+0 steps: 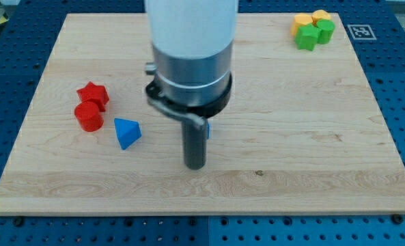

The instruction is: Move the blue triangle into the blue cube

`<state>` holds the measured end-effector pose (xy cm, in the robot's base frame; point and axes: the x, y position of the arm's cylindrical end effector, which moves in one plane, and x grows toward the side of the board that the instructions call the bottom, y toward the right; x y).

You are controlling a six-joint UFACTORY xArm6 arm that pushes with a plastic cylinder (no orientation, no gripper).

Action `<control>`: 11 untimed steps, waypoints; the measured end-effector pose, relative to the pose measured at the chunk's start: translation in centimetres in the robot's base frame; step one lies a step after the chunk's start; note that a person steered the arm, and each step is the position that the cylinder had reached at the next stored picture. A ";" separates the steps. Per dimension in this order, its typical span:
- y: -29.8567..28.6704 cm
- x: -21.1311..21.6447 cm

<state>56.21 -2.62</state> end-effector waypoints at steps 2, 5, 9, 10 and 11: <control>-8.0 2.2; -12.0 -2.9; -11.7 -4.6; -11.7 -5.1; -11.7 -6.0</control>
<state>50.17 -14.35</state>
